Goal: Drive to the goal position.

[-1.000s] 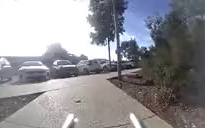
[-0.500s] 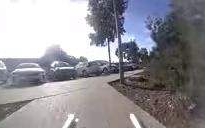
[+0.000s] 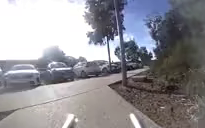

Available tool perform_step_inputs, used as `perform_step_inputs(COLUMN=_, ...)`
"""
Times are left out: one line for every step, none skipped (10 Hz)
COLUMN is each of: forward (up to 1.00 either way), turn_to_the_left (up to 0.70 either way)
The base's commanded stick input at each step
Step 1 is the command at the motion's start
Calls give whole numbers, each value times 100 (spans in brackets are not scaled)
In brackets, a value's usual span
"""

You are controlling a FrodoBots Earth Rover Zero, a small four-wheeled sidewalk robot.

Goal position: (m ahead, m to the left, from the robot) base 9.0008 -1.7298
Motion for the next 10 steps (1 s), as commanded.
perform_step_inputs(forward=100, turn_to_the_left=0)
perform_step_inputs(forward=100, turn_to_the_left=0)
perform_step_inputs(forward=100, turn_to_the_left=0)
perform_step_inputs(forward=100, turn_to_the_left=0)
perform_step_inputs(forward=100, turn_to_the_left=0)
perform_step_inputs(forward=100, turn_to_the_left=0)
perform_step_inputs(forward=100, turn_to_the_left=6)
perform_step_inputs(forward=100, turn_to_the_left=23)
perform_step_inputs(forward=100, turn_to_the_left=39)
perform_step_inputs(forward=100, turn_to_the_left=40)
